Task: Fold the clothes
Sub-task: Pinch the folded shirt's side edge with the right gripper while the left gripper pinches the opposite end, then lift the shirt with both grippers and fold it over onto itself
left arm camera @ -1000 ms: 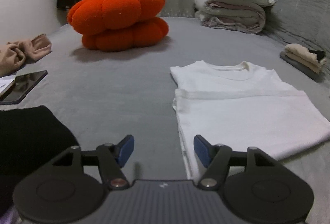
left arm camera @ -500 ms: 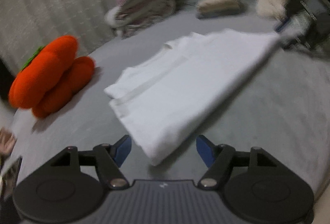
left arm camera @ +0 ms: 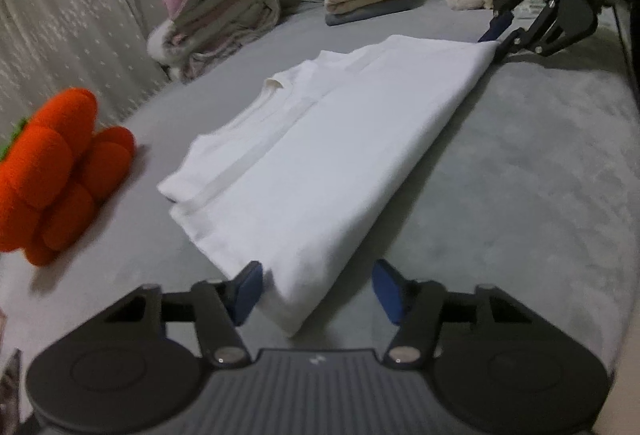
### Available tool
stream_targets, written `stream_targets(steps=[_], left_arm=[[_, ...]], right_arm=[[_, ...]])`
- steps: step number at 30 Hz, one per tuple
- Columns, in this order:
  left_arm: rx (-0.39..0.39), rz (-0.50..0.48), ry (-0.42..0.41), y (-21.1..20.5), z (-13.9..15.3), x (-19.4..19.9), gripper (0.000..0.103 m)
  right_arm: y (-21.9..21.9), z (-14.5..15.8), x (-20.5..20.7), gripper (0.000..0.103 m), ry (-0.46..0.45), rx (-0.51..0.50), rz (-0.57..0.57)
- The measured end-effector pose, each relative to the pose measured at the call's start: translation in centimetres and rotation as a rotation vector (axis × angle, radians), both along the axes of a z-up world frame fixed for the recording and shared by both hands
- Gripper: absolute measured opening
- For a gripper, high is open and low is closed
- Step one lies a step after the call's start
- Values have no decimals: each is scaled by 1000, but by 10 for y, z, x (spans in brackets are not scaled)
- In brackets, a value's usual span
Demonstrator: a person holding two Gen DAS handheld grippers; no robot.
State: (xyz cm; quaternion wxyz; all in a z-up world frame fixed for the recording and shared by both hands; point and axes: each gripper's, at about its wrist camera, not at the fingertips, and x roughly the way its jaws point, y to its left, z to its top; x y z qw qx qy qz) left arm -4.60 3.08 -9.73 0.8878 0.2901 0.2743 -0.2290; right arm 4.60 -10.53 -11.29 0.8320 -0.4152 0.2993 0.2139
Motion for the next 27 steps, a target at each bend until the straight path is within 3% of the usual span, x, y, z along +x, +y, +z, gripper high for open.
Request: stream_targets(steps=[1,3,7,15,21,27], left_arm=[[7,-1,8,0,0,3,49],[22,12,30,0,1,9,24],[-34,42,83,8,9,16,13],[-5,62,40,6,23,13,9],[-82,166,-38,10,54,31,9],[-159,262,-97,15,83,67,9]], right_arm=[[0,0,0,14,0,-6,-1],[1,0,0,13,2,-6,-6],[-1,4,2,11,14,20,-25],[-9,23,3,9,-30,108,-62],[-13,44,12,8,-97,187,-102],[-7,76,39,8,-223,236,-158]])
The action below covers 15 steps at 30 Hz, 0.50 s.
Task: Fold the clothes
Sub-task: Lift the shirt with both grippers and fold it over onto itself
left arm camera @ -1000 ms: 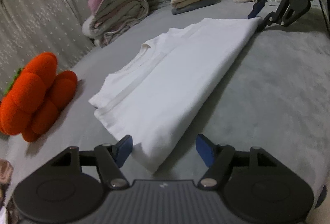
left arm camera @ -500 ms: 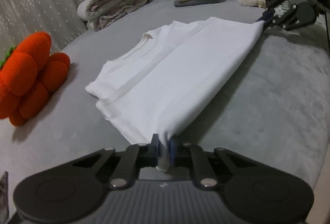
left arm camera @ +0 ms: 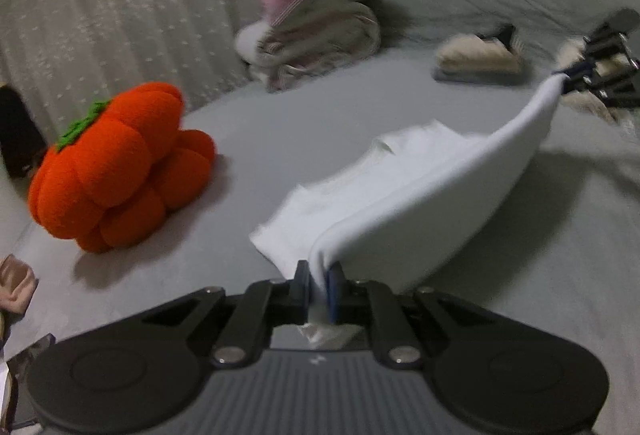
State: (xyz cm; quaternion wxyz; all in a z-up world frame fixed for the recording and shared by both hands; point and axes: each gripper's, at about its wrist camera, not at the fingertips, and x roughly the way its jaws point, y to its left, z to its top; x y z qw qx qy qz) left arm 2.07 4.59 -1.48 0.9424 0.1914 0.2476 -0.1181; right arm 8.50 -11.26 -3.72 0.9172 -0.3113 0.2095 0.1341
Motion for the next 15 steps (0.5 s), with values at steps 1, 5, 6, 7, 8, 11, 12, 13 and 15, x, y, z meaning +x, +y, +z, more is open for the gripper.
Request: stream_targets(steps=[1,5,6,7,8,11,12,13,15], left_arm=[[-19,18,-7,2,5,11,9],[-78,90,-18,10,18,59,9],[-89,107,-16,12,19,72,9],[-104,125,2,14,18,89,9],[-119,143,20,16,16,106,9],[-136,192,65,17,5,147,8],[-140,209,81,16,0,161,8],[-140,228,101,16,-7,174,8],[-136,250,128,15,-19,193,9]], right_arm=[[1,4,7,8,-16,4,-9],[8,17,49,8,-63,-19,-33],[9,18,64,8,-59,-19,-41],[10,19,79,8,-51,-16,-50],[11,19,95,8,-42,-13,-59],[14,8,144,8,9,-28,-87],[15,2,160,8,31,-36,-98],[17,-4,174,8,55,-36,-110],[17,-20,202,8,109,-25,-134]])
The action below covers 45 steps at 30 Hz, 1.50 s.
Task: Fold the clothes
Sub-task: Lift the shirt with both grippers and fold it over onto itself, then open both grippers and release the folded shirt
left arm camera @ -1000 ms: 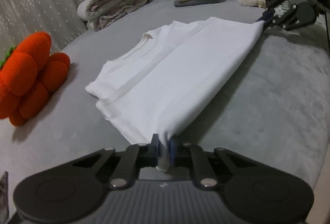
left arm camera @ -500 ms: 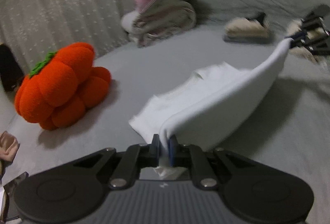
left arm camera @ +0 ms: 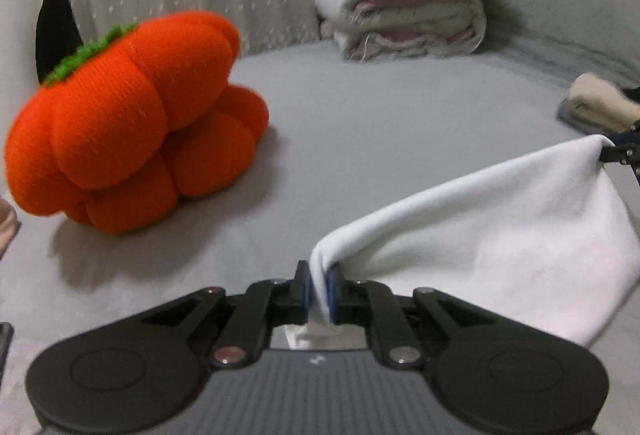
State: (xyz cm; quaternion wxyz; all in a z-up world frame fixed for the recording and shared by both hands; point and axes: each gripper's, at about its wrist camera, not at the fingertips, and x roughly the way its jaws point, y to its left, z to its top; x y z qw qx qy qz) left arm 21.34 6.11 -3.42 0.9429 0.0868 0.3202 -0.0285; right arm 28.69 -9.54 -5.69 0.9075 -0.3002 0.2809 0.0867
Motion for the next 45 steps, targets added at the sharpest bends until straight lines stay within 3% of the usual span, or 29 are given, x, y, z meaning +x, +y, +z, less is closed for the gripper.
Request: stream_targets(steps=[4,10,13,14,16,18,23,27,29,31,34,36,40,43,45], left_arm=[[-48,39,42,4,-23,18,9],[-80,60,77,10,-24,21,10],[-118,80,89,17,-22,23,21],[-132,108,89,20,-22,22,34],[-145,160,84,27,-19,20,34],[-161,199,74,35,-12,18,33],[-258,268,24,56,8,4,32],[-238,163,29,34,6,-7,32],[-260,132,49,23,-4,-8,32],[-232,120,105,11,-24,-5,33],[-95,72,77,-7,-42,-12,33],[-72,68,79,-7,-40,-14,34],[-134,139,103,-1,-20,-18,31],[-100,47,-20,-28,6,-46,41],[-155,9,-33,-45,10,-55,46]], right_arm=[[-1,-33,35,8,91,27,-41],[-7,-45,49,8,94,100,-43],[-7,-44,52,10,94,111,-49],[-7,-44,53,11,95,110,-57],[-4,-41,47,21,45,84,-83],[-3,-33,40,22,-14,82,-106],[-21,4,23,22,-6,349,-139],[-28,13,14,22,69,431,-174],[-36,15,9,23,102,505,-186],[-35,6,2,23,144,556,-155],[-25,-31,0,24,260,496,-132],[-25,-45,-3,31,229,476,-114],[-19,-35,-1,32,220,505,-163],[4,-22,-14,35,185,513,-81],[23,-13,-24,38,159,553,-23]])
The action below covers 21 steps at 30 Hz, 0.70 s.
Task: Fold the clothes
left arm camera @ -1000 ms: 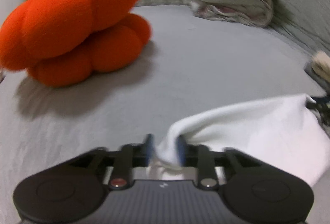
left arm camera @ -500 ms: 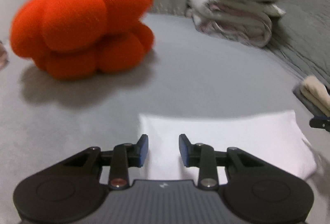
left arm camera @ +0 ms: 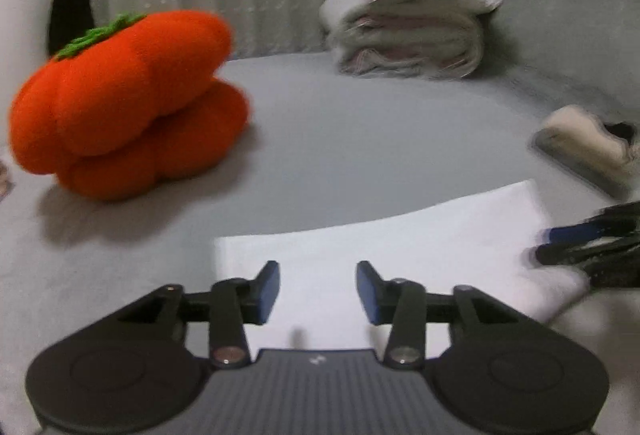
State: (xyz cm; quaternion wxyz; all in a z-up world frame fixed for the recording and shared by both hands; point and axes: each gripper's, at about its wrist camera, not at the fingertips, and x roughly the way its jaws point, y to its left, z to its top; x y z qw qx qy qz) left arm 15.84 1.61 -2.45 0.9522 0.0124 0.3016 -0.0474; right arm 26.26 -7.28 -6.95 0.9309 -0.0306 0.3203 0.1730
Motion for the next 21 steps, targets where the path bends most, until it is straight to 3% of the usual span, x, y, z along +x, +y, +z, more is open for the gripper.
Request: stream_targets(steps=[3,5,7,11,15,18,21], left_arm=[[-54,-75,44,-28,-23,-3,46],[30,-89,80,-45,-51,0,44],[97,-111,17,-52,-65,-8,46],[51,-96,45,-46,-59,-4,46],[88,-72,49,-42,-55,-15,46],[84,-32,63,-25,-53,-25,46],[93,-62,85,-7,-55,-31,46]], right_arm=[[32,-2,-9,43,-6,41,32],[49,-14,-12,43,22,-6,36],[61,-27,-15,43,15,-85,38],[58,-24,-20,43,23,-95,24],[51,-27,-30,41,27,-128,47],[35,-28,-33,41,47,-84,50],[16,-27,-28,41,78,15,59]])
